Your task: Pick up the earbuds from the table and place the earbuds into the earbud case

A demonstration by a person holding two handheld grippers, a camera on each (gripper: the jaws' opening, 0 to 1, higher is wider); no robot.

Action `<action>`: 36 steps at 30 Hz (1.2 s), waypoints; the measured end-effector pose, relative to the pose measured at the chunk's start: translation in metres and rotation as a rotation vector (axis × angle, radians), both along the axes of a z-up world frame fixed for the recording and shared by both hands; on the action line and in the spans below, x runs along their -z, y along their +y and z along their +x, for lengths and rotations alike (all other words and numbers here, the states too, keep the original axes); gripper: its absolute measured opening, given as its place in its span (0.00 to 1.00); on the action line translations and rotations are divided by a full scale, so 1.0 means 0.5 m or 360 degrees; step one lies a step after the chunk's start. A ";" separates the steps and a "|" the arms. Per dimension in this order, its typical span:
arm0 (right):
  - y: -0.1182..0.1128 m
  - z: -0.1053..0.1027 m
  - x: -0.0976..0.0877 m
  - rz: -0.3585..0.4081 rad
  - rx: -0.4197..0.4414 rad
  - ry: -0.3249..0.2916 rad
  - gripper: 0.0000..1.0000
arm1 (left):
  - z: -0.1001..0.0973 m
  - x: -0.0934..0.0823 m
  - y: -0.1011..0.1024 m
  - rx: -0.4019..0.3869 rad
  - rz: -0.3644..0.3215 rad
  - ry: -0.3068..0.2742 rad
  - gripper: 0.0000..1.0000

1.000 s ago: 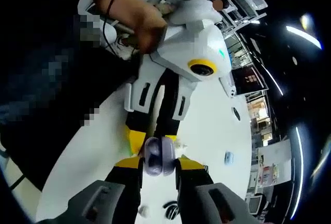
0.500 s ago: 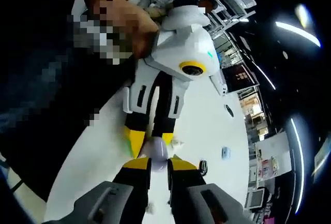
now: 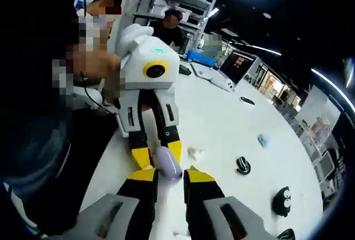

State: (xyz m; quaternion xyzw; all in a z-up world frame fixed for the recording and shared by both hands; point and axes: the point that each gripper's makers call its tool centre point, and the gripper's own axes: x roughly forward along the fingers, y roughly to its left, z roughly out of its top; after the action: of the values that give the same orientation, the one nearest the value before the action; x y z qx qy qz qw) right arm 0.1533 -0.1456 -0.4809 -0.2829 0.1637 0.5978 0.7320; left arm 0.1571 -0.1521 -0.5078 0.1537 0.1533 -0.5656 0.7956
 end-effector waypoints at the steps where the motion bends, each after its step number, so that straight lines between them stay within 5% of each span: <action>1: -0.001 0.000 0.001 0.0003 -0.0003 0.0006 0.18 | 0.000 0.000 0.000 0.0003 0.0001 0.0000 0.19; 16: 0.011 -0.013 0.031 0.0002 -0.0184 0.0111 0.16 | 0.003 -0.001 -0.010 0.0072 -0.0014 0.0048 0.20; 28: 0.009 -0.011 0.026 0.0137 0.0012 0.0370 0.15 | -0.005 -0.015 0.001 0.0027 -0.0069 0.0031 0.24; 36: 0.018 0.003 -0.030 0.0292 0.0116 0.0602 0.15 | -0.012 -0.033 0.039 -0.0058 -0.0093 0.0004 0.28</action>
State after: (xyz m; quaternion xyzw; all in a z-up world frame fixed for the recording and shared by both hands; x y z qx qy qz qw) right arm 0.1549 -0.1366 -0.4658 -0.0917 0.2531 0.6258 0.7321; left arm 0.1512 -0.1324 -0.4915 0.1268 0.1406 -0.5553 0.8098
